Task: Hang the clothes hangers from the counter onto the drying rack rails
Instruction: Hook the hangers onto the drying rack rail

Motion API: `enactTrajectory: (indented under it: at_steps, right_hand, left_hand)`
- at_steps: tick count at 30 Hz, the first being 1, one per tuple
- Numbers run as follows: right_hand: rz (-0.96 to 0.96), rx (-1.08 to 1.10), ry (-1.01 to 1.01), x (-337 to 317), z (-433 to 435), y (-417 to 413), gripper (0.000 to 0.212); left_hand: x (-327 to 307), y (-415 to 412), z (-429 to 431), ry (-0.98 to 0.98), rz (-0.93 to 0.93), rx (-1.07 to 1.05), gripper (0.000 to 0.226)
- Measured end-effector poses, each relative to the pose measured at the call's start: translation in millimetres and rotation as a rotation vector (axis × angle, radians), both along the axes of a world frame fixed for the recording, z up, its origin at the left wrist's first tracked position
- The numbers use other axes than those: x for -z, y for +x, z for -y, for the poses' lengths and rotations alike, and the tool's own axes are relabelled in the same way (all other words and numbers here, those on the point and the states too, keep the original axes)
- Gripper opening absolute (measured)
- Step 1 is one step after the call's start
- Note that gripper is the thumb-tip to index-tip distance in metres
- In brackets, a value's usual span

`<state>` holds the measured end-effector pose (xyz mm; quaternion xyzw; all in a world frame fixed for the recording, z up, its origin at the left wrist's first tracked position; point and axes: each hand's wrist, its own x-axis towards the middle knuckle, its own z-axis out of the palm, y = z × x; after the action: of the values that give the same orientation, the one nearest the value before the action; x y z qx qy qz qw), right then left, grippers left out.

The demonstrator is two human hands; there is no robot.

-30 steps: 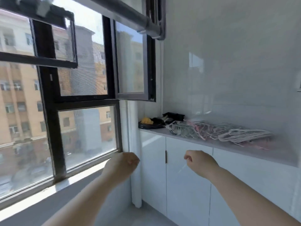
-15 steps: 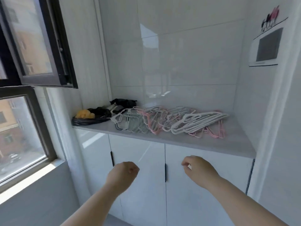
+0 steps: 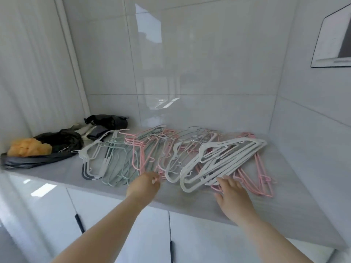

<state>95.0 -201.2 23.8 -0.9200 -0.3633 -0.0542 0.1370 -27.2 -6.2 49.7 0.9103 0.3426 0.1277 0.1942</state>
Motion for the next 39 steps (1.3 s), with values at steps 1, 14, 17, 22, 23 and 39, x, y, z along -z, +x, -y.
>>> enactTrajectory:
  at_steps: [1, 14, 17, 22, 23, 39]
  right_hand:
    - [0.009, -0.019, 0.002, 0.9, -6.6, 11.0, 0.051]
    - [0.103, -0.062, 0.012, 32.5, -42.7, 65.9, 0.061]
    - [0.174, -0.043, 0.074, 37.0, -45.9, 72.1, 0.049]
    - [0.236, -0.032, 0.142, 40.6, -47.0, 74.4, 0.047]
    - [0.248, -0.030, 0.149, 41.6, -47.3, 74.7, 0.047]
    - [0.279, -0.043, 0.206, 45.2, -51.5, 75.7, 0.048]
  left_hand:
    - [1.7, 11.3, -4.7, 0.001, 0.012, 0.003, 0.031]
    - [8.3, 111.4, -39.4, -0.041, -0.173, -0.252, 0.039]
    - [9.8, 119.6, -44.1, -0.007, -0.206, -0.313, 0.030]
    - [4.5, 124.7, -47.6, -0.026, -0.238, -0.358, 0.022]
    - [2.9, 124.1, -45.0, -0.013, -0.235, -0.370, 0.024]
    - [-35.6, 91.5, -30.1, -0.388, 0.701, -0.349, 0.022]
